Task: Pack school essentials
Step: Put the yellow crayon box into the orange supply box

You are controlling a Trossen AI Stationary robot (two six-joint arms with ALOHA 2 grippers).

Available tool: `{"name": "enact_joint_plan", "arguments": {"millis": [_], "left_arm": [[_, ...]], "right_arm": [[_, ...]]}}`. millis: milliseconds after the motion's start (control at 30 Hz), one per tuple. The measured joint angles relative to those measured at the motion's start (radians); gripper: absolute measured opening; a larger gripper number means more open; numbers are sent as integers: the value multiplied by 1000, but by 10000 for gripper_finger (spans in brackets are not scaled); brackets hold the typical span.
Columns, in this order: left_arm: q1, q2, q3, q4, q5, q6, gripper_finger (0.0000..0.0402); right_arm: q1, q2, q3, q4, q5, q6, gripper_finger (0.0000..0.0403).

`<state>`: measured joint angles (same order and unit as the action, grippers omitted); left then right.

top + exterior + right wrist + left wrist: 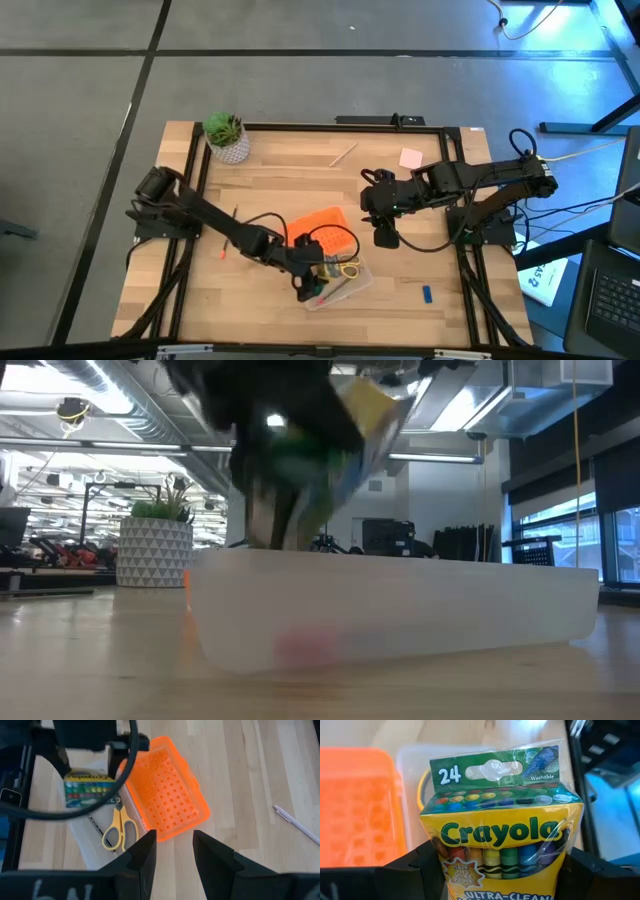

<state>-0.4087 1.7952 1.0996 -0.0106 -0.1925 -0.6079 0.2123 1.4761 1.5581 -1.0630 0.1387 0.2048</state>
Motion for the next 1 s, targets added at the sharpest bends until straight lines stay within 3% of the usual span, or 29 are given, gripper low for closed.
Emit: {"name": "enact_joint_plan", "arguments": {"millis": [467, 1000], "left_arm": [[-41, 18, -1, -145, 29, -13, 257], [-40, 16, -1, -184, 53, -10, 260]], "right_arm": [[0, 0, 0, -2, 0, -1, 129], [0, 0, 0, -2, -14, -10, 129]]}}
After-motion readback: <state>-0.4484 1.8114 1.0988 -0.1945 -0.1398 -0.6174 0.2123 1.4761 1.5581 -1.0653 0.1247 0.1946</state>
